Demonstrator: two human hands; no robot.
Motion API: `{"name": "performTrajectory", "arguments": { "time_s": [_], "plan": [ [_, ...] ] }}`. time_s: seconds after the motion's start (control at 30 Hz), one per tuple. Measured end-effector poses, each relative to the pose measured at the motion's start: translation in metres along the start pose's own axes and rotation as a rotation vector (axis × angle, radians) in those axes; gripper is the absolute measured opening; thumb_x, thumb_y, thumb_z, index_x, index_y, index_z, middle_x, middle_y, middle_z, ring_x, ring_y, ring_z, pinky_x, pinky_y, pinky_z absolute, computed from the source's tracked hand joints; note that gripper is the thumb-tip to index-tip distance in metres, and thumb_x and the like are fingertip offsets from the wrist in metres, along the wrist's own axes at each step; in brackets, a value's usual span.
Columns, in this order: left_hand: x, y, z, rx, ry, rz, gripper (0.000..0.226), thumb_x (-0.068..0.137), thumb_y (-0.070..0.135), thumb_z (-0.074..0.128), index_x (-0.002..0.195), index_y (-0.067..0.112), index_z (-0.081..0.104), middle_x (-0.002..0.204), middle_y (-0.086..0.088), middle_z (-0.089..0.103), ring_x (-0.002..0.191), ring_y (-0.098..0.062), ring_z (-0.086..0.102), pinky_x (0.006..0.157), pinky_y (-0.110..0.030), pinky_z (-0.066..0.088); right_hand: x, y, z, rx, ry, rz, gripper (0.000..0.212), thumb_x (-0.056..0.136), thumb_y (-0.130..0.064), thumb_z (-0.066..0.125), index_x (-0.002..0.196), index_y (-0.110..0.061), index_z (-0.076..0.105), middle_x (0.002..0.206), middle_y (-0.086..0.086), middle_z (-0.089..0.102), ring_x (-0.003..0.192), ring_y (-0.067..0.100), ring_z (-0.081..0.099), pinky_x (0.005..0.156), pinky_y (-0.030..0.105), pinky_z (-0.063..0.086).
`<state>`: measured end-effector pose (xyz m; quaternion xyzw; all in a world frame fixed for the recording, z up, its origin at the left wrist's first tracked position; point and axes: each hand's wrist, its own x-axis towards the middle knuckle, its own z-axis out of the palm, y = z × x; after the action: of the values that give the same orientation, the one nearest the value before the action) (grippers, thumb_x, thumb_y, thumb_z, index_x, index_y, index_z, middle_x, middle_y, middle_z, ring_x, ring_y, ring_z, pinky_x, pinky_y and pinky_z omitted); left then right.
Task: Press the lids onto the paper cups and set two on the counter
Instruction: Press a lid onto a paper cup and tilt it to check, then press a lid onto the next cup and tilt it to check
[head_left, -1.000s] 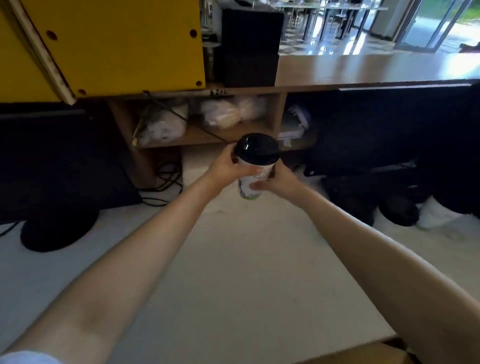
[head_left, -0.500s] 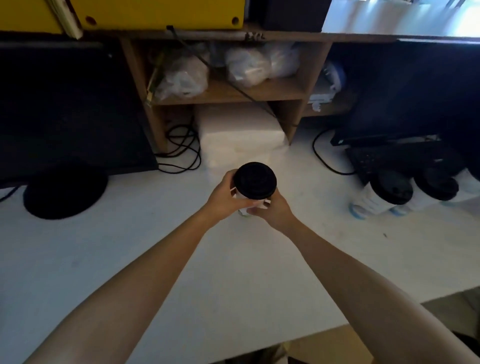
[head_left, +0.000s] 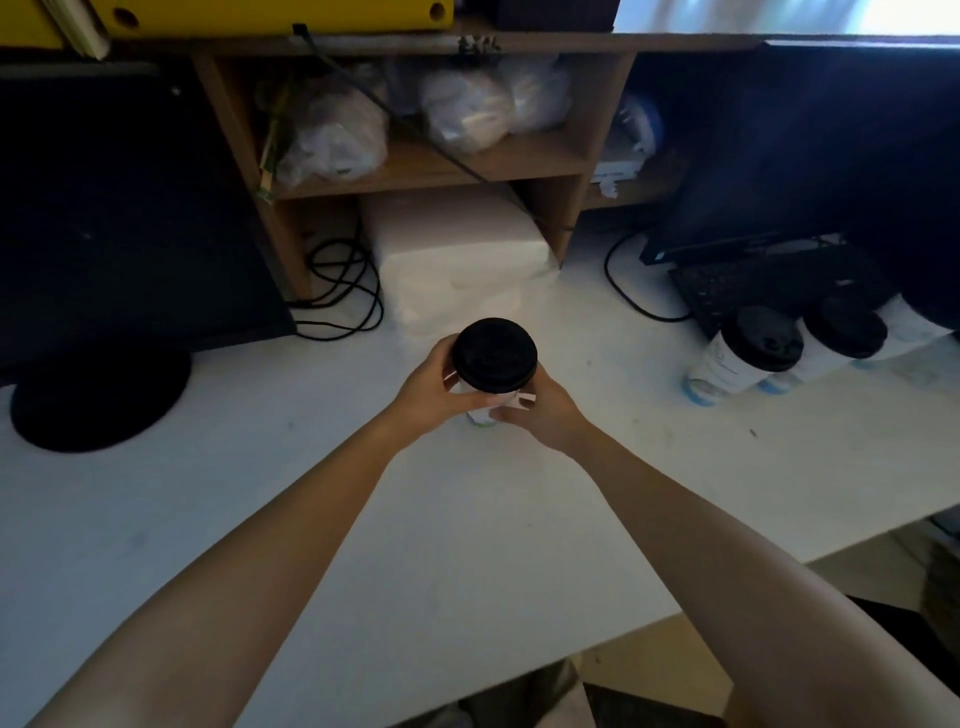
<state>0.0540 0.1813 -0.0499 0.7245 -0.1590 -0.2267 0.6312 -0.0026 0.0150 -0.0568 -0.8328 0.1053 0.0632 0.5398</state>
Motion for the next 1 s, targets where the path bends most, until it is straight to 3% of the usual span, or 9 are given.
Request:
{"name": "performTrajectory", "arguments": {
  "time_s": [0.13,0.27,0.4,0.5,0.6,0.7,0.83,0.93,1.0],
  "plan": [
    [0.0,0.004,-0.005,0.024,-0.033,-0.025,0.074,0.07,0.011,0.081,0.128,0.031,0.041,0.127,0.016,0.051,0.122,-0.006,0.05,0.101,-0.022,0.043,-0.001,-0.004,-0.01,-0.041,-0.053,0.019,0.07,0.08,-0.014,0.073,0.139,-0.016,0.035,0.131,0.002,0.053,0.106,0.019,0.055,0.083,0.023,0.044],
    [-0.004,0.012,-0.008,0.069,-0.062,-0.038,0.068,0.074,0.008,0.077,0.127,0.033,0.042,0.122,0.019,0.053,0.113,0.003,0.052,0.09,-0.012,0.047,0.0,-0.008,-0.02,-0.109,-0.106,-0.008,0.063,0.082,-0.019,0.072,0.138,-0.017,0.042,0.131,0.0,0.055,0.098,0.017,0.058,0.069,0.003,0.044],
    [-0.007,0.009,-0.015,0.209,-0.042,-0.102,0.068,0.075,0.013,0.077,0.134,0.023,0.044,0.129,0.004,0.055,0.119,-0.012,0.054,0.099,-0.029,0.046,0.0,-0.011,-0.031,-0.156,-0.153,-0.034,0.062,0.083,-0.022,0.07,0.138,-0.016,0.042,0.135,0.002,0.053,0.097,0.017,0.058,0.074,0.005,0.044],
    [-0.012,0.008,-0.016,0.409,-0.019,-0.289,0.059,0.077,0.022,0.076,0.129,0.017,0.05,0.122,-0.006,0.061,0.106,-0.019,0.06,0.089,-0.03,0.048,-0.005,-0.008,-0.045,-0.201,-0.192,0.014,0.066,0.085,-0.027,0.068,0.142,-0.019,0.036,0.138,0.006,0.048,0.096,0.016,0.057,0.083,0.022,0.042],
    [-0.023,0.012,-0.001,0.529,-0.082,-0.54,0.046,0.083,0.029,0.069,0.124,0.014,0.054,0.119,-0.008,0.058,0.101,-0.02,0.056,0.079,-0.031,0.051,-0.018,-0.001,-0.069,-0.203,-0.219,0.071,0.064,0.086,-0.032,0.066,0.142,-0.021,0.036,0.138,0.004,0.046,0.099,0.014,0.053,0.081,0.024,0.041],
    [-0.03,0.023,0.028,0.578,-0.256,-0.655,0.043,0.087,0.033,0.063,0.123,0.012,0.054,0.121,-0.009,0.059,0.099,-0.02,0.06,0.077,-0.032,0.055,-0.035,0.014,-0.103,-0.223,-0.181,0.08,0.057,0.086,-0.033,0.065,0.137,-0.018,0.043,0.133,0.005,0.051,0.097,0.012,0.053,0.081,0.021,0.04],
    [-0.012,0.054,0.082,0.579,-0.39,-0.539,0.044,0.09,0.037,0.057,0.128,0.014,0.051,0.123,-0.006,0.06,0.107,-0.02,0.061,0.084,-0.034,0.055,-0.06,0.046,-0.154,-0.31,-0.115,0.114,0.049,0.087,-0.034,0.064,0.13,-0.016,0.048,0.127,0.007,0.056,0.094,0.014,0.056,0.085,0.024,0.044],
    [0.019,0.078,0.132,0.459,-0.29,-0.419,0.046,0.093,0.039,0.052,0.133,0.018,0.046,0.123,-0.004,0.055,0.114,-0.022,0.056,0.091,-0.036,0.05,-0.074,0.071,-0.19,-0.353,-0.01,0.182,0.05,0.086,-0.035,0.064,0.128,-0.013,0.049,0.125,0.008,0.058,0.093,0.015,0.057,0.081,0.022,0.041],
    [0.04,0.089,0.167,0.37,-0.202,-0.364,0.051,0.093,0.043,0.049,0.137,0.02,0.04,0.129,-0.006,0.051,0.116,-0.023,0.053,0.095,-0.035,0.049,-0.078,0.083,-0.21,-0.391,0.076,0.229,0.054,0.086,-0.038,0.063,0.13,-0.01,0.046,0.127,0.01,0.057,0.103,0.02,0.059,0.083,0.023,0.04]
  ]
}}
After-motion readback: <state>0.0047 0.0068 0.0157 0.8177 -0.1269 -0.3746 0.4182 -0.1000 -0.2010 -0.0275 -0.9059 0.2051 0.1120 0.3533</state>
